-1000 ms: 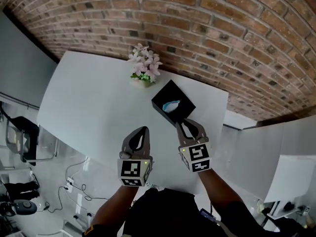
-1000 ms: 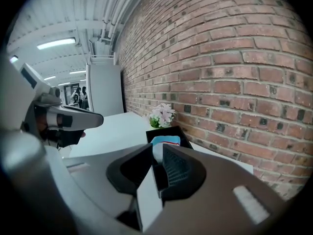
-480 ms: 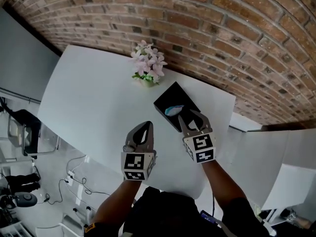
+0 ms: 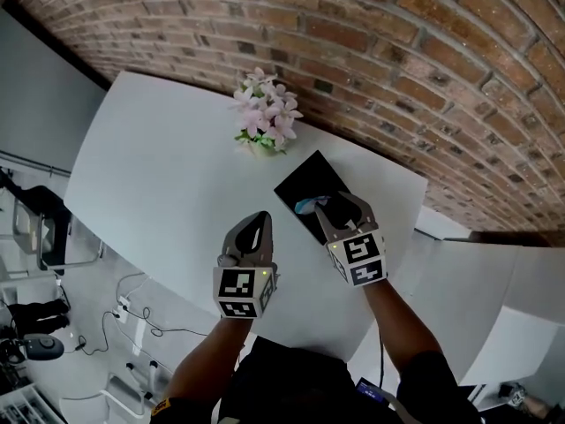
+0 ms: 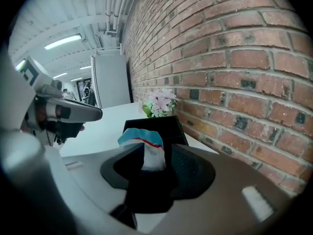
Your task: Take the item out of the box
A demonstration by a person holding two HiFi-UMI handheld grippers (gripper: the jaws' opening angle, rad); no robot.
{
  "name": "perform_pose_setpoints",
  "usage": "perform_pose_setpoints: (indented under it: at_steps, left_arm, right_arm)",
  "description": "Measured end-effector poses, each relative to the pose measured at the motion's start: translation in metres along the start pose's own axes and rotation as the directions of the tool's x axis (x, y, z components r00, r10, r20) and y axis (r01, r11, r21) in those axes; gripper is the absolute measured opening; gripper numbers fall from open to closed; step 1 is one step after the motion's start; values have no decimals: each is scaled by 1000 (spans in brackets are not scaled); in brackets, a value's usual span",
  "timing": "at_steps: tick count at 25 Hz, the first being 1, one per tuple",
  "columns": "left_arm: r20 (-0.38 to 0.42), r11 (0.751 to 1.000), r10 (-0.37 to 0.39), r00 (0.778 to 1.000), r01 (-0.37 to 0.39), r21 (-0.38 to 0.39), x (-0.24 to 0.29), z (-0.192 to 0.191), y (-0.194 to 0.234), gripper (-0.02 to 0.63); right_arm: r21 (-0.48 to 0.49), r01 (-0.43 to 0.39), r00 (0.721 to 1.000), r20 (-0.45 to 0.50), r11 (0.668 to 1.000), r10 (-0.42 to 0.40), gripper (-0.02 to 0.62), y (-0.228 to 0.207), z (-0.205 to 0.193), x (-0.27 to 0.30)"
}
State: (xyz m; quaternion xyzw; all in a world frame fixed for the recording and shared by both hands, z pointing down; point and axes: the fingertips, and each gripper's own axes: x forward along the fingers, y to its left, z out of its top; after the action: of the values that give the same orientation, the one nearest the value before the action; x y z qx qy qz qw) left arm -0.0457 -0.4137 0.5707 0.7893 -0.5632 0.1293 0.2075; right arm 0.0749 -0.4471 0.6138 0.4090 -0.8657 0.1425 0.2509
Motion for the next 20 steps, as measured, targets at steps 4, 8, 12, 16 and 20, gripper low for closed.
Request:
perform_pose_setpoints:
  at_steps: [4,8,12,16,20]
  left_arm:
    - [-12,1000,-3,1000,3,-3,5,-2,-2,5]
    - [-25,1000,-12,1000,12,2,8,-6,-7,5]
    - [-25,1000,-11,1000,12,6,9,-7,-9,5]
    - [-13,1000,-13,1000,13,10,5,-1,-11,5]
    - [4,1000,-15,1000,15,18,-2,5,-13,5]
  right_arm:
    - [-19,-28,1000,-5,999,28,158,3,-1,5]
    - [-30,-45,999,-2,999,45,91,5,-1,7]
    - [-48,-44,999,-13,998,43,39,4,-1,7]
    - [-55,-31,999,-12,998,30,6,5,-1,4]
    - [-47,5,1000,21,999,-4,5,3,9,-5]
